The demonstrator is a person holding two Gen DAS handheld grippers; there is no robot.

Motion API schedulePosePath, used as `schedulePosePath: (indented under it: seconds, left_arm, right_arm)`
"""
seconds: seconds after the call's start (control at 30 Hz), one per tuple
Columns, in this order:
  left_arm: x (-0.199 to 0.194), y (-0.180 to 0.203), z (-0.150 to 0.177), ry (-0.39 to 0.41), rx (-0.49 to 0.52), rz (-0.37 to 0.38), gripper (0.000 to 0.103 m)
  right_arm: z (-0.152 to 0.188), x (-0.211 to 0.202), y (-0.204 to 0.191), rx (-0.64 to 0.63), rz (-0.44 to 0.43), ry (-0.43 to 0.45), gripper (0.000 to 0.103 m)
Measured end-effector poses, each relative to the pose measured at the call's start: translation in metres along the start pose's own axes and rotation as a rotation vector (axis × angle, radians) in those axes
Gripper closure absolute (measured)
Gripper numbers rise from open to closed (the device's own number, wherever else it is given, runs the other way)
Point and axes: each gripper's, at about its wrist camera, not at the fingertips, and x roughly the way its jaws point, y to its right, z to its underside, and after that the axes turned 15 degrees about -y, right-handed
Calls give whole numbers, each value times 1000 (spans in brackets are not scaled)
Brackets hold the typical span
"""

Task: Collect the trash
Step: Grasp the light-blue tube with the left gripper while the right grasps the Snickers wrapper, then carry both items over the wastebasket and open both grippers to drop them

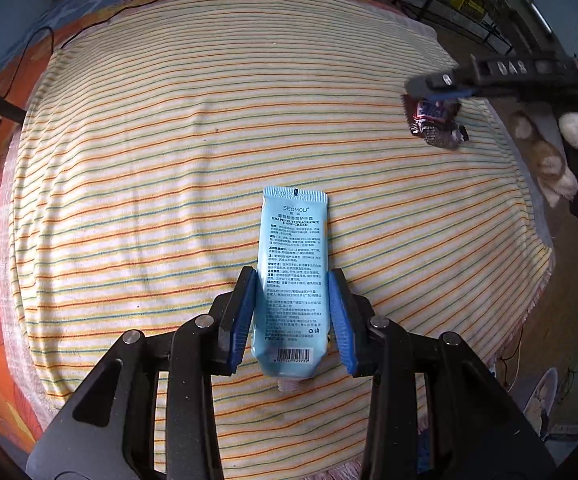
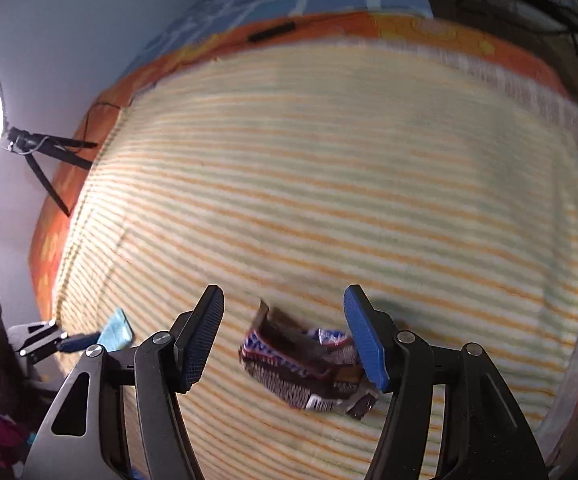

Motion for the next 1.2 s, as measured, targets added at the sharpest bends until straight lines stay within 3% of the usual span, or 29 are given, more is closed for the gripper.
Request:
schedulePosePath:
  seconds: [0.27,0.37,0.53,0.57,0.67,0.77,0.83,1.2]
  left_arm:
    - [-10,-16,14,5,-21,-5,66]
    - [-12,-20,24,7,-40,-11,66]
    - [-22,-27,46,15,-67,-19,67]
    - [-24,-29,52,15,-74,-20,67]
    - [-30,-30,70,19,-95,-22,67]
    - [-35,-36,80,26,-112,-27,67]
    - [-34,-30,93,37,-121,-33,66]
    - [-66,-16,169,88,-154,-10,67]
  right_arm:
    - [38,6,-18,-77,-24,-97,41]
    - [49,13,-30,-107,91,-104,41]
    - [64,18,-39,-118,183,-65,41]
    - [67,18,-41,-119,199,-58,44]
    - [81,20,-48,-121,274,-38,68]
    - [92,17,-44,-89,247,-28,84]
    - [101,14,-41,-54,216,-15,88]
    - [170,-25,-55,-35,114,84,89]
